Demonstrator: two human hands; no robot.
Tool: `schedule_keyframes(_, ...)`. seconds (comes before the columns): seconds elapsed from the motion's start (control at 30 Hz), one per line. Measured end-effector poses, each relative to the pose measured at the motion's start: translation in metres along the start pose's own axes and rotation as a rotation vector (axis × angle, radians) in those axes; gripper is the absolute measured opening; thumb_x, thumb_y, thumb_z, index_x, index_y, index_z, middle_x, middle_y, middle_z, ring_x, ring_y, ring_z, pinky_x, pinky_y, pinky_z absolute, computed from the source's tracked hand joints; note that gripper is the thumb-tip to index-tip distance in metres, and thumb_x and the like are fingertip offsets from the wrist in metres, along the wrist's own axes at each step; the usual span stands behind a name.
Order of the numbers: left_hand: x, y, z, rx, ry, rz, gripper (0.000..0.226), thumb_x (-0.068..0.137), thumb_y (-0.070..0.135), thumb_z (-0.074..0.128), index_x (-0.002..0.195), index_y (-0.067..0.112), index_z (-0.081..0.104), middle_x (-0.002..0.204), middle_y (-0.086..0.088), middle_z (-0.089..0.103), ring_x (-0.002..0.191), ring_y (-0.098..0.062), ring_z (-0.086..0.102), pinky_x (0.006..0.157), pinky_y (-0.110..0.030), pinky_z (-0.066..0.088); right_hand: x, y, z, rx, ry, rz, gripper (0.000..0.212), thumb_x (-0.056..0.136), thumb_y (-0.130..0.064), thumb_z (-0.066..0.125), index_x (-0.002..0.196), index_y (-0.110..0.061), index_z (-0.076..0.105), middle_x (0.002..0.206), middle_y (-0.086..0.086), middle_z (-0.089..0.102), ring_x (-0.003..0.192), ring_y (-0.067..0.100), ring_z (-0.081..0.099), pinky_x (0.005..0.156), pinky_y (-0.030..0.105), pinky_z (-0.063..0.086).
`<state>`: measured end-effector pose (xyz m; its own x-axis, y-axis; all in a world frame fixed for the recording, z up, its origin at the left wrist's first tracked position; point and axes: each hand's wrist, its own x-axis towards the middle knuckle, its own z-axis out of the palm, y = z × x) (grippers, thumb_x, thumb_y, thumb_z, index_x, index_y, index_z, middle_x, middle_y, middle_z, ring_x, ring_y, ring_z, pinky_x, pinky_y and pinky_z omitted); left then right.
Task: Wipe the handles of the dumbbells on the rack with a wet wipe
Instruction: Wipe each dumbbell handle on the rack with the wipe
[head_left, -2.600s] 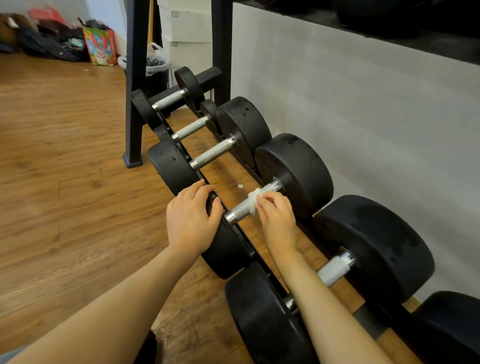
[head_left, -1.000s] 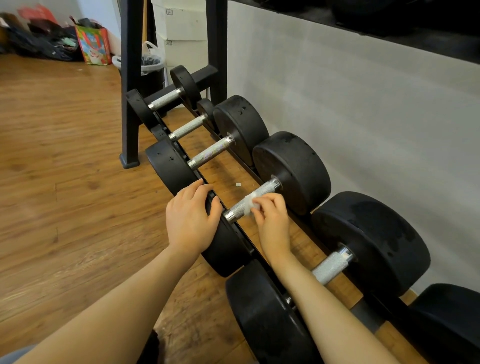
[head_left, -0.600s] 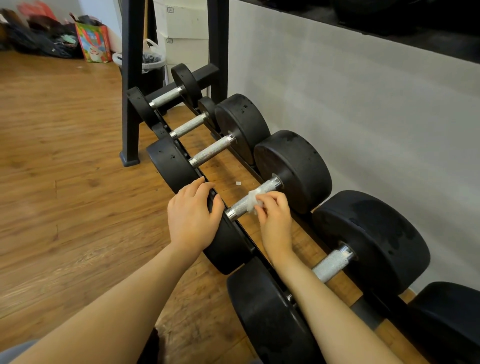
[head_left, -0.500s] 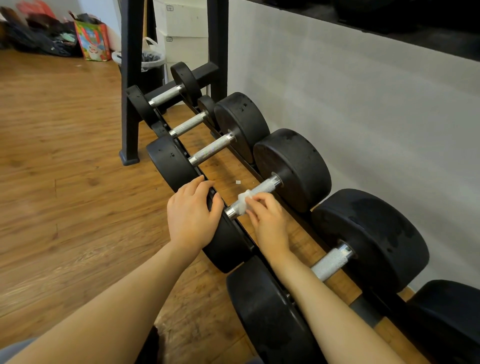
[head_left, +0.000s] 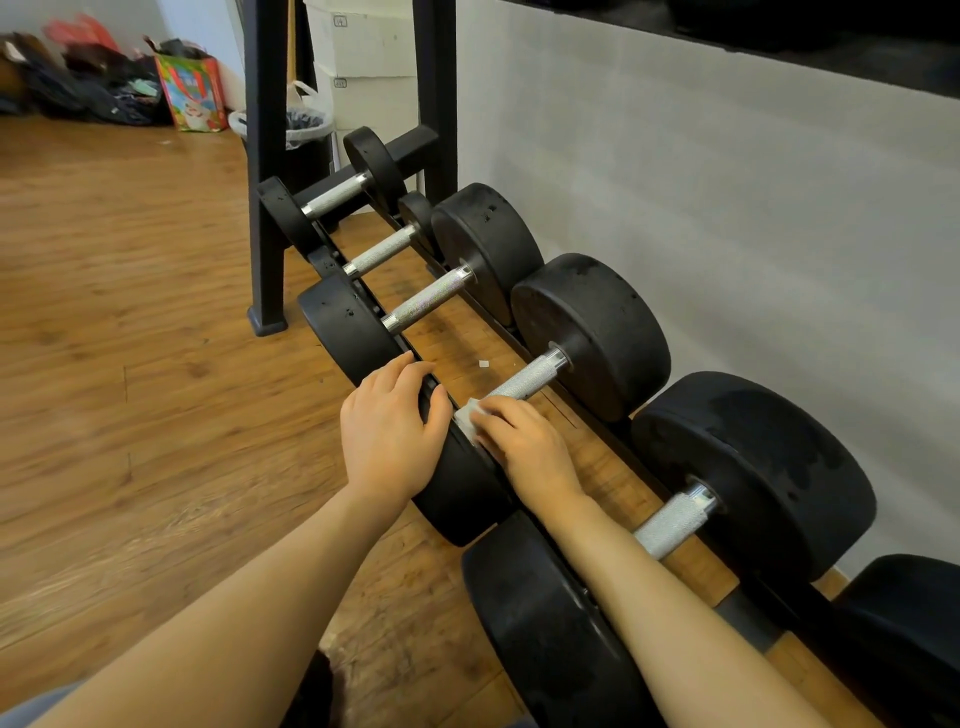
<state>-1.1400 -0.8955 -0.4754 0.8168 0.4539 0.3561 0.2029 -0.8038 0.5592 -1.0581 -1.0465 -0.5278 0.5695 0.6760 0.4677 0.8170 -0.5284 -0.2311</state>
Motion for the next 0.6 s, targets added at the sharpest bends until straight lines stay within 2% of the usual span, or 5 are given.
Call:
schedule_keyframes(0.07,-0.0001,0.0,0.0001,0.003,0.0,-0.002,0.052,0.092,0.044,0.036,0.13,0.019,0.062,0.14,-0.003,0.057,0.13,-0.022,0.049,0.106,-0.042,0.037,0.0016,-0.0001,0.0003,0.01,0.04,-0.026,0.028,0.086,-0.013,0.057,0.111,-0.002,0.065,0.113,0.013,0.064,0.099,0.029,0.064,0.073,0.043,0.058)
schedule_keyframes(0.17,0.0002,-0.0011,0.0002,0.004,-0.004,-0.006,0.05,0.094,0.043,0.038,0.13,0.019,0.062,0.14,-0.003,0.056,0.13,-0.022,0.049,0.106,-0.043,0.038,0.0016,-0.0021,0.0033,-0.016,-0.011,-0.071,0.034,0.073,0.0,0.076,0.106,0.0,0.065,0.108,0.014,0.064,0.095,0.03,0.065,0.067,0.042,0.059)
schedule_keyframes(0.27,-0.0003,-0.0008,0.0003,0.005,-0.007,-0.007,0.044,0.097,0.04,0.041,0.13,0.018,0.062,0.14,-0.003,0.056,0.13,-0.022,0.049,0.105,-0.042,0.037,0.003,0.001,0.0,-0.037,0.022,-0.107,0.036,0.071,0.0,0.078,0.104,-0.001,0.064,0.105,0.013,0.063,0.091,0.028,0.064,0.064,0.039,0.058)
schedule_keyframes(0.4,0.0004,-0.0013,0.0007,0.022,-0.014,-0.009,0.038,0.099,0.034,0.048,0.132,0.018,0.06,0.141,-0.003,0.055,0.132,-0.022,0.048,0.106,-0.04,0.035,0.0034,0.005,-0.005,-0.022,0.083,-0.046,0.035,0.072,-0.001,0.077,0.105,-0.001,0.066,0.106,0.012,0.064,0.089,0.025,0.064,0.067,0.033,0.057)
schedule_keyframes(0.6,0.0011,-0.0006,0.0004,0.019,-0.01,-0.009,0.037,0.099,0.033,0.049,0.131,0.018,0.061,0.141,-0.003,0.056,0.131,-0.022,0.048,0.106,-0.042,0.036,0.0027,0.0003,0.0001,-0.083,0.025,-0.112,0.034,0.071,-0.002,0.076,0.104,-0.002,0.065,0.106,0.012,0.064,0.09,0.026,0.064,0.065,0.035,0.058)
